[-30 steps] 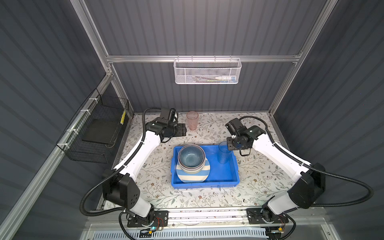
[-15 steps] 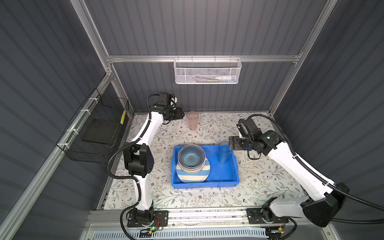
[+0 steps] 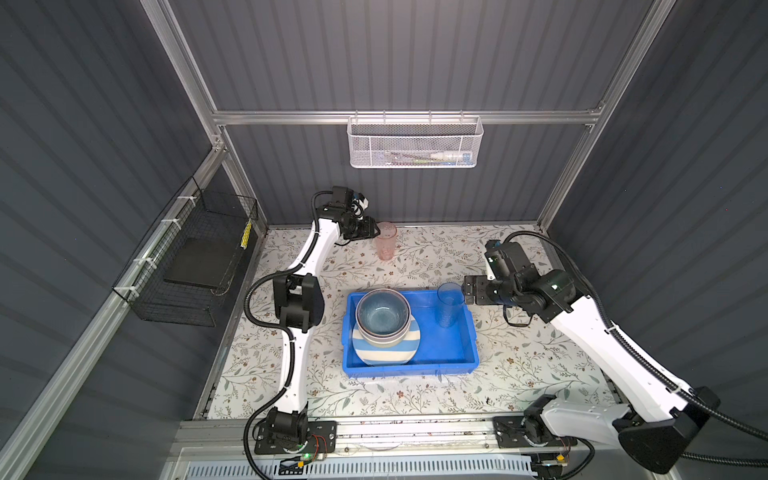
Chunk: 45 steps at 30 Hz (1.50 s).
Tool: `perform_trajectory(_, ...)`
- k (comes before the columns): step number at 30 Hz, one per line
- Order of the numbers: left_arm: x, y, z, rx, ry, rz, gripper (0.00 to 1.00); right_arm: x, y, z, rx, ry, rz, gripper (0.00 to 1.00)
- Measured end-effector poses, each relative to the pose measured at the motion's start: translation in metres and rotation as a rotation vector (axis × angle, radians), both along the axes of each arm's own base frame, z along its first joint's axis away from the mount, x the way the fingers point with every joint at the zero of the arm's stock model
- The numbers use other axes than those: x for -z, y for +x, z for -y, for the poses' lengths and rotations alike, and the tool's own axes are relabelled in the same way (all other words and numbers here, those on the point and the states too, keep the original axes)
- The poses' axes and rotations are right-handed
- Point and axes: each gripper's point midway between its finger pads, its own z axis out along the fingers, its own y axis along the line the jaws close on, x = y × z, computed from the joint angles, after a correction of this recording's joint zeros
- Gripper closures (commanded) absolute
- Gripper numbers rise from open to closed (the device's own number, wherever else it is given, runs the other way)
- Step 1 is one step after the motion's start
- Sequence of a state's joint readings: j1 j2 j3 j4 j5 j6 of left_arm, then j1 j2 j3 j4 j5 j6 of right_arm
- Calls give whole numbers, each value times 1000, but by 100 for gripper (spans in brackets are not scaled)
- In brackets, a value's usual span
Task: Place the mixed dishes into the plastic bin
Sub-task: 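Open the right gripper and raise it while the left gripper grasps the pink tumbler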
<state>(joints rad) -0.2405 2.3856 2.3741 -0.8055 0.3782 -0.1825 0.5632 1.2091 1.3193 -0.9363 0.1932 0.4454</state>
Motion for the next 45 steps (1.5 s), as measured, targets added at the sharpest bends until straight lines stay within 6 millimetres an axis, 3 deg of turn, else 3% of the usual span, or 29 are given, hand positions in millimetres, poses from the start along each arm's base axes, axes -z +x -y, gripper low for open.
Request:
perform_trajectory(7, 15, 2, 1, 1, 4, -25, 52, -2, -7, 2, 1, 19, 5, 7)
perform_trajectory(15, 17, 1, 1, 0, 2, -33, 68, 2, -9, 2, 7, 30, -8, 7)
perform_trajectory(25, 53, -15, -8, -5, 61, -130, 89, 2, -11, -2, -5, 53, -19, 7)
perform_trajectory(31, 55, -22, -12, -9, 77, -150, 99, 3, -12, -6, -13, 72, -29, 10)
perform_trajectory(37, 30, -38, -16, -15, 75, -140, 100, 2, -12, -16, -40, 113, -40, 13)
perform_trajectory(41, -7, -53, -20, -29, 59, -97, 100, 2, -9, -27, -66, 134, -47, 15)
perform_trajectory(45, -53, -76, -26, -45, 32, -32, 100, -10, -1, -45, -110, 158, -31, 17)
